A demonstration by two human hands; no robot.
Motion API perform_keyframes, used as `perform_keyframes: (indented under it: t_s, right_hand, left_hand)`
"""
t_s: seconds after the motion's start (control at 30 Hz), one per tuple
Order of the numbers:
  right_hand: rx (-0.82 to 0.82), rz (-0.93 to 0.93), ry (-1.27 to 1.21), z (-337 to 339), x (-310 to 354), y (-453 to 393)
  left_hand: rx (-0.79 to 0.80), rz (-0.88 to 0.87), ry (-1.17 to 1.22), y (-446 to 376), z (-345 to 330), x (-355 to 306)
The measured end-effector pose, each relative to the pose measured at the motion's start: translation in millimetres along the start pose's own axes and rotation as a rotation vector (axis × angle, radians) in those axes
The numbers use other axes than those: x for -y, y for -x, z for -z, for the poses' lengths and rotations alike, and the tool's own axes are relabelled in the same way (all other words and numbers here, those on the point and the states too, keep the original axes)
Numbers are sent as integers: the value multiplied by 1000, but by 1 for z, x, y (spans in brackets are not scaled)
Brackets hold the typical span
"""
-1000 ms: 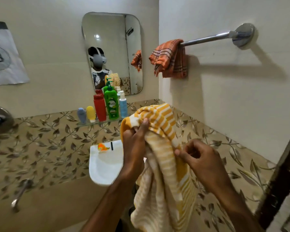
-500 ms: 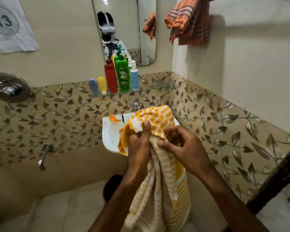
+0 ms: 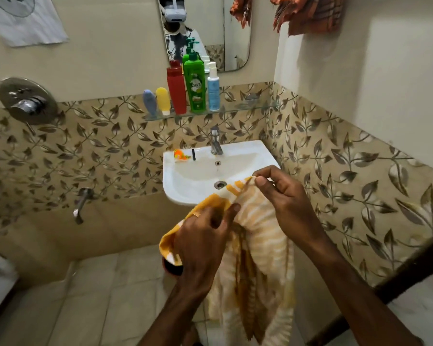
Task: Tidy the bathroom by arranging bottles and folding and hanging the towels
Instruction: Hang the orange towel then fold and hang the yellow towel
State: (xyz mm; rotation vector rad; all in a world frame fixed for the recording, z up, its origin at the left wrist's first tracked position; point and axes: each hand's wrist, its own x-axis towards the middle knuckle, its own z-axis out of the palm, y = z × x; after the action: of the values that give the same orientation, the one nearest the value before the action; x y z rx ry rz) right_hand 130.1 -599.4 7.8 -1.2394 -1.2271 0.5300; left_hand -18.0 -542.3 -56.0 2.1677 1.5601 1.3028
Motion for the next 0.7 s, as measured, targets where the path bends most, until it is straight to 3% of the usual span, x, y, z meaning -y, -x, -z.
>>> perform_keyframes:
  t_s: [0.07,0.13,0.3,0.37,0.47,0.7]
  right_hand:
    - [34,2,-17,1,4,-1]
    - [51,11,10,3,3,-1]
    - [21,-46,125,19,-18,-1]
    - [-33,-77,115,30,-24,-1]
    - [-96,-114,114,43,-29,-2]
    - [-237,-159,125,67,-35,-5]
  left_hand:
    - [-121,-25,29,2,-7,9]
    - [-105,-12,80,3,-11,18]
    - [406,-50,107,16,-23,40]
    - [522,-85,82,26,-28,46]
    - [507,-132,66,35,-33,51]
    - [512,113,484,26,-37,42]
